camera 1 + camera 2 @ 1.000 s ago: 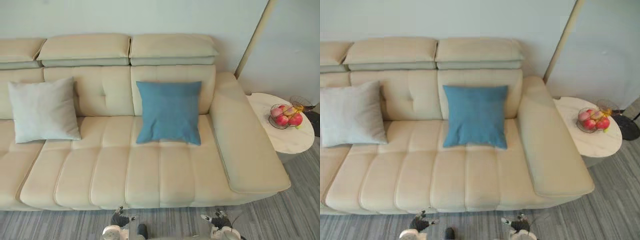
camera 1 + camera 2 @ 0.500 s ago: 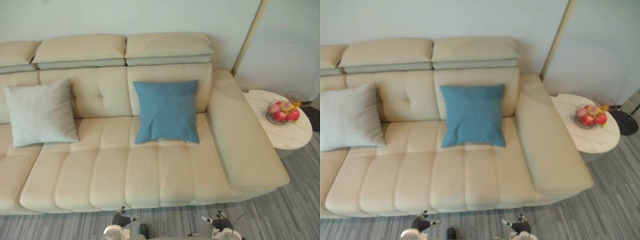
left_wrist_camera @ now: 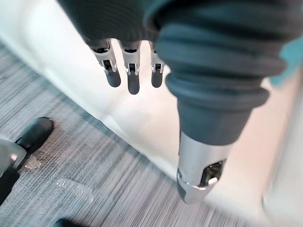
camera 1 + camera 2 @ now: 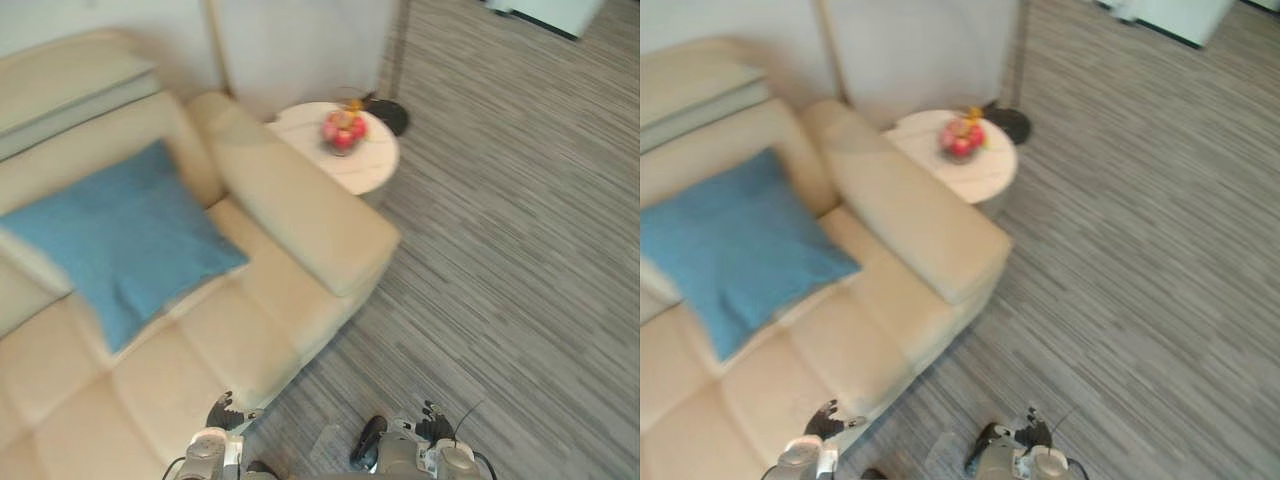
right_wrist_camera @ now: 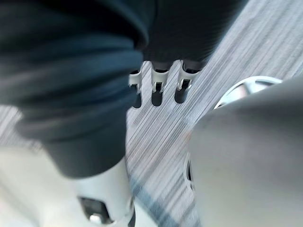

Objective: Pick up cushions and gather them together orderly.

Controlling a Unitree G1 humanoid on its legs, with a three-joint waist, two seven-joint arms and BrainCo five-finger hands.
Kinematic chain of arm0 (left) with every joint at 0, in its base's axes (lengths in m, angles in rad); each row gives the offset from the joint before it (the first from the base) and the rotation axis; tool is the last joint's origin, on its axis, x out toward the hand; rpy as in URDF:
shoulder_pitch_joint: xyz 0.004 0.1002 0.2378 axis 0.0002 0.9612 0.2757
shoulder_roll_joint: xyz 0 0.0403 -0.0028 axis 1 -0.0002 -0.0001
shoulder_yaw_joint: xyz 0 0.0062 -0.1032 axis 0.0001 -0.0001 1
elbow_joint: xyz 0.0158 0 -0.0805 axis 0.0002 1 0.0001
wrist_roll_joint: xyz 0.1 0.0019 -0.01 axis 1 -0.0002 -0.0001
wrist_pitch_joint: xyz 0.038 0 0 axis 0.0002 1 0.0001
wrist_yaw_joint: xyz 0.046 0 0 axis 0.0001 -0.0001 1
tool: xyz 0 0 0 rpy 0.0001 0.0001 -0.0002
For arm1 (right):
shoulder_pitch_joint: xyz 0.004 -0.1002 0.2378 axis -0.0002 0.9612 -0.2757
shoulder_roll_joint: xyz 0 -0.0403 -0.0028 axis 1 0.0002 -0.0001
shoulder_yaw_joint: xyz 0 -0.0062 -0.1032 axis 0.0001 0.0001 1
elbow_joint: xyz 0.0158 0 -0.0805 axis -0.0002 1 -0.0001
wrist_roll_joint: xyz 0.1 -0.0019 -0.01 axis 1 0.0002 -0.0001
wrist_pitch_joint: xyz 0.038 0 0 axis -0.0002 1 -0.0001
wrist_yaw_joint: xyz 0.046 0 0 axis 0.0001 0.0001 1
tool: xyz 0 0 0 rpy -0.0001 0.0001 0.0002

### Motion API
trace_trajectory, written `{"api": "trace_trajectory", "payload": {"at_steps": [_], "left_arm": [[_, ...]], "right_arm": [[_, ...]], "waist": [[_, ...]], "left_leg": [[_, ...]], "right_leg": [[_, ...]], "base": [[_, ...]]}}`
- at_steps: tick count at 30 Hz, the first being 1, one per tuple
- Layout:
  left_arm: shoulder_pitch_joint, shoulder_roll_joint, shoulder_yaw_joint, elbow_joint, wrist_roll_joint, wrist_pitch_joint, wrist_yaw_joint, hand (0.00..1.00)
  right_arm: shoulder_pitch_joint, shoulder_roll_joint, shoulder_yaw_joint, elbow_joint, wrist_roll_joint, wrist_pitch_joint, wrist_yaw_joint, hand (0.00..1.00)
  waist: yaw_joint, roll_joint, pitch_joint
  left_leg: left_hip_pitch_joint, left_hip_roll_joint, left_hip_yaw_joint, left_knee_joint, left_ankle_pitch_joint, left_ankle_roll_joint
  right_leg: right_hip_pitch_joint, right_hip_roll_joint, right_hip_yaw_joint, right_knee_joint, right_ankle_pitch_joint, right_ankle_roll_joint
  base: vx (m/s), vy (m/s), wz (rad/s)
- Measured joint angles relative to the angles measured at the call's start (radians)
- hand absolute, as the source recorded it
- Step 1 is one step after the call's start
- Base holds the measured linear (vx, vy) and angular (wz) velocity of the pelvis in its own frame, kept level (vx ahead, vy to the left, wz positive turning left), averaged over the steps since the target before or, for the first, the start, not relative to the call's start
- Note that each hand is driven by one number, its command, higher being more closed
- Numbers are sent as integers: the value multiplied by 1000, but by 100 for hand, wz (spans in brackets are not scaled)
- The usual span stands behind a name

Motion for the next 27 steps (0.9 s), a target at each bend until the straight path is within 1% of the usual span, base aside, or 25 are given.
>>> {"api": "trace_trajectory", "payload": {"at_steps": [1,2,3,4,5,6,7,8,9,10,11,13,14,15,16,17,18,19,20,22,23,24,25,26,27], "left_arm": [[-2,-29,1,-7,-1,-2,-1,0],[-12,-40,1,-11,0,2,-1,0],[-11,-40,1,-12,0,3,-1,0],[-10,-49,13,-10,-1,3,-3,0],[-6,-51,27,-10,-1,5,-4,0],[0,-56,31,-9,-1,6,-5,0],[18,-68,38,-8,-3,7,-5,0],[51,-93,39,-26,-14,2,-5,0],[50,-93,37,-32,-16,0,-4,0],[45,-93,37,-35,-24,-2,-4,0],[52,-95,35,-30,-41,-2,0,0],[56,-99,33,-30,-64,-5,2,0],[56,-100,33,-30,-69,-7,1,0],[56,-101,37,-30,-83,-12,1,0],[57,-102,38,-28,-89,-13,2,0],[62,-106,38,-18,-91,-12,1,0],[72,-108,42,-7,-97,-11,0,0],[72,-102,44,-3,-97,-11,0,0],[69,-91,43,-1,-98,-8,1,0],[65,-78,39,-3,-99,-6,1,0],[60,-71,37,-1,-99,0,1,0],[60,-70,35,0,-99,2,1,0],[60,-66,15,10,-99,6,2,0],[46,-61,-19,19,-99,8,3,0],[42,-61,-23,20,-99,8,3,0]], "right_arm": [[-10,-45,4,3,-20,3,1,0],[-11,-46,8,11,-29,5,2,0],[-7,-44,8,11,-29,5,2,0],[5,-44,19,13,-28,5,4,0],[4,-44,40,15,-27,4,4,0],[4,-45,47,16,-27,4,5,0],[3,-44,54,26,-27,2,5,0],[-6,-50,56,35,-25,3,5,0],[-6,-51,54,36,-25,3,5,0],[-8,-52,44,43,-25,3,5,0],[-6,-55,39,54,-25,3,3,0],[0,-59,15,66,-24,4,3,0],[4,-58,8,66,-23,4,2,0],[14,-58,-2,66,-22,5,2,0],[15,-64,-2,66,-21,5,1,0],[26,-77,-2,66,-20,4,0,0],[32,-78,-5,65,-14,4,-2,0],[31,-75,-8,61,-12,4,-3,0],[49,-55,-35,50,-5,2,-4,0],[55,-43,-47,47,-4,2,-5,0],[55,-36,-47,46,-4,3,-4,0],[53,-35,-48,46,-3,2,-4,0],[49,-36,-48,44,-3,2,-4,0],[48,-36,-53,34,2,2,-2,0],[47,-36,-57,33,6,2,-2,0]], "waist": [[2,51,0],[-7,41,5],[-8,41,3],[-10,36,1],[-5,28,-2],[-3,27,-2],[4,26,0],[26,27,4],[27,27,5],[39,32,8],[47,34,13],[50,46,21],[54,49,22],[62,60,25],[70,73,25],[78,95,25],[79,106,19],[76,98,15],[74,73,16],[78,55,13],[86,41,11],[86,40,11],[80,40,11],[71,43,12],[69,44,12]], "left_leg": [[17,10,25,-58,35,-4],[41,24,68,-20,34,-32],[45,33,80,-11,32,-34],[48,107,104,110,19,-55],[31,163,97,233,21,-51],[25,193,88,290,26,-43],[-8,244,21,418,19,7],[-82,183,-255,506,-77,-28],[-91,162,-302,506,-89,-36],[-116,103,-411,500,-116,-44],[-138,29,-519,452,-130,-33],[-178,-64,-663,318,-130,-39],[-186,-76,-691,289,-129,-40],[-216,-107,-787,196,-112,-34],[-229,-111,-838,139,-87,-35],[-234,-96,-873,110,-21,-25],[-217,-87,-855,128,15,8],[-212,-89,-840,126,8,8],[-185,-93,-783,111,-22,14],[-163,-96,-715,100,-44,19],[-138,-101,-665,101,-61,27],[-132,-101,-652,101,-61,27],[-101,-103,-600,96,-70,30],[-78,-108,-574,81,-69,31],[-74,-107,-570,79,-69,31]], "right_leg": [[11,22,-27,22,-85,49],[1,-2,-23,86,-137,81],[3,5,-19,85,-142,73],[7,69,31,51,-149,62],[13,96,63,29,-147,48],[19,112,82,16,-144,40],[40,143,134,-15,-136,26],[68,175,245,-54,-123,18],[72,179,263,-63,-121,17],[89,188,309,-76,-118,18],[114,199,386,-81,-115,18],[137,215,502,-92,-121,33],[140,219,522,-96,-121,39],[141,238,591,-105,-129,52],[143,251,622,-113,-125,60],[145,282,681,-117,-126,74],[155,298,728,-115,-131,89],[162,293,739,-115,-131,98],[151,278,771,-98,-146,117],[112,249,749,-21,-176,119],[71,217,697,51,-205,132],[61,212,684,70,-212,138],[22,177,594,149,-236,161],[2,134,456,188,-243,152],[2,127,429,192,-245,149]], "base": [[-11,-25,-108],[21,-52,-97],[161,-199,-81],[169,-230,-83],[186,-243,-94],[137,-222,-91],[179,-212,-170],[146,-161,-171],[128,-42,-190],[114,17,-173],[182,50,-228],[161,87,-175],[116,108,-135],[122,130,-137],[178,179,-190],[229,220,-181],[223,206,-145],[246,219,-107],[236,200,-86],[240,183,-101],[166,104,-82],[208,104,-105],[241,50,-76],[241,50,-68],[329,-9,-58]]}}
